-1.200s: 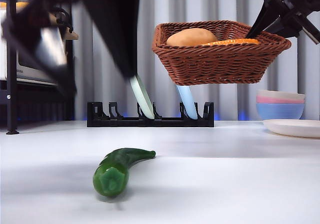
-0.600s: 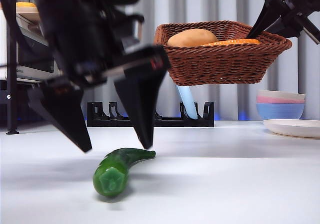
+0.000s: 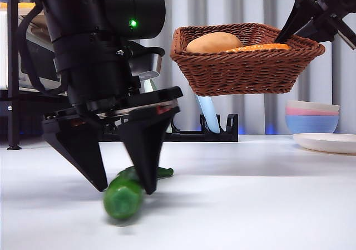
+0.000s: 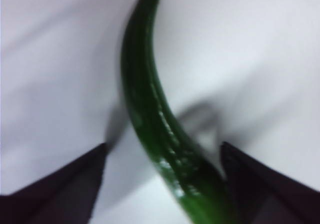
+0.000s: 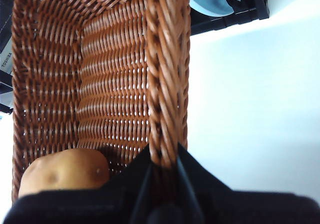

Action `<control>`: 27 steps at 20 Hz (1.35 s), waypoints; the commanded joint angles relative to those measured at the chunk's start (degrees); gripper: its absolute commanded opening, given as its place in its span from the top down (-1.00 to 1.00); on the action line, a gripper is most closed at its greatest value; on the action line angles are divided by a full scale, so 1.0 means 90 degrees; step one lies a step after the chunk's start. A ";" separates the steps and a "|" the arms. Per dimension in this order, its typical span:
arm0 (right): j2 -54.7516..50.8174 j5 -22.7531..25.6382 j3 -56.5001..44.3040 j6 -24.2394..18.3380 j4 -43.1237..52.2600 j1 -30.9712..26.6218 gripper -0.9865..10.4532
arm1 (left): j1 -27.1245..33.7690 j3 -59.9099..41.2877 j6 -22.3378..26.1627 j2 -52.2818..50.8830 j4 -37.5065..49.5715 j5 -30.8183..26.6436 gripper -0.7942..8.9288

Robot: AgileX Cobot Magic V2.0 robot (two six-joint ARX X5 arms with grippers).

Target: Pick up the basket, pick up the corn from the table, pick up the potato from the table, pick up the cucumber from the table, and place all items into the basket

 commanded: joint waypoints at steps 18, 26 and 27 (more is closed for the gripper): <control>-0.0036 -0.0070 0.0075 0.0085 0.0085 0.0034 0.85 | -0.0410 0.0998 0.3555 -0.2399 -0.2025 0.3895 0.85; -0.0036 -0.0075 0.0075 0.0027 -0.0488 0.0449 0.85 | -0.0396 0.2159 0.2567 -0.2567 0.1030 0.1433 0.85; -0.0036 -0.0075 0.0075 0.0002 -0.0578 0.0534 0.85 | -0.0396 0.2215 0.2455 -0.2516 0.1311 0.0928 0.85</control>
